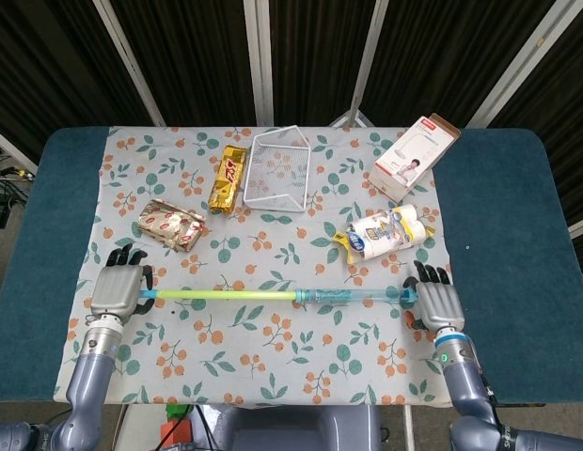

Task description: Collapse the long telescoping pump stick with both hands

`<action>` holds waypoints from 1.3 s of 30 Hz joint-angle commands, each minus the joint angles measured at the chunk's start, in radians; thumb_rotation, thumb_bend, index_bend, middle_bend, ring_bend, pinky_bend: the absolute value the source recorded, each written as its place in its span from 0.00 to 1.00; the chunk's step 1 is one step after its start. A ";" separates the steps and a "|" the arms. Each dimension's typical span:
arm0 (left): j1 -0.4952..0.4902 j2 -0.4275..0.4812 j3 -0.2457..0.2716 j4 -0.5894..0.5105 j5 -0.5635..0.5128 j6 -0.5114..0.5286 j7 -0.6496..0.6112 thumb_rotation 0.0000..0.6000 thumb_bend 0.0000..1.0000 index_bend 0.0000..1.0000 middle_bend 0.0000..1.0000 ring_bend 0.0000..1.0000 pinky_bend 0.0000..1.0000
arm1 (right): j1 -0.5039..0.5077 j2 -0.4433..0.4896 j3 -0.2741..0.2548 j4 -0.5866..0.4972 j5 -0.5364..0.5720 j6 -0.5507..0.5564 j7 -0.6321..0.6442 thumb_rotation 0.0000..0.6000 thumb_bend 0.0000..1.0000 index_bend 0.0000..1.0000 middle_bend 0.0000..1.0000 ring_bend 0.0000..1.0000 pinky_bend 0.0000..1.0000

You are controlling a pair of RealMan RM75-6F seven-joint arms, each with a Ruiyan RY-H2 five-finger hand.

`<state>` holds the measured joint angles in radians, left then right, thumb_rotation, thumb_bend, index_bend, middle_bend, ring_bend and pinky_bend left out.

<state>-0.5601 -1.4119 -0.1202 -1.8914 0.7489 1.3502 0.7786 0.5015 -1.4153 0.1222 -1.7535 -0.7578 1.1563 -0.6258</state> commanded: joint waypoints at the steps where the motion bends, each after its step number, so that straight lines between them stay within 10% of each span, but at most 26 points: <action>1: 0.000 0.001 0.000 0.001 -0.001 0.000 -0.001 1.00 0.49 0.63 0.17 0.00 0.08 | 0.005 -0.014 -0.004 0.013 0.005 0.000 0.000 1.00 0.39 0.34 0.00 0.00 0.00; 39: -0.008 0.016 -0.002 -0.014 0.012 0.005 -0.015 1.00 0.49 0.64 0.17 0.00 0.08 | 0.041 -0.024 0.009 0.013 0.017 0.036 -0.017 1.00 0.39 0.64 0.11 0.00 0.00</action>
<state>-0.5663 -1.3952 -0.1211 -1.9025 0.7583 1.3533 0.7620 0.5394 -1.4472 0.1303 -1.7290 -0.7366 1.1881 -0.6365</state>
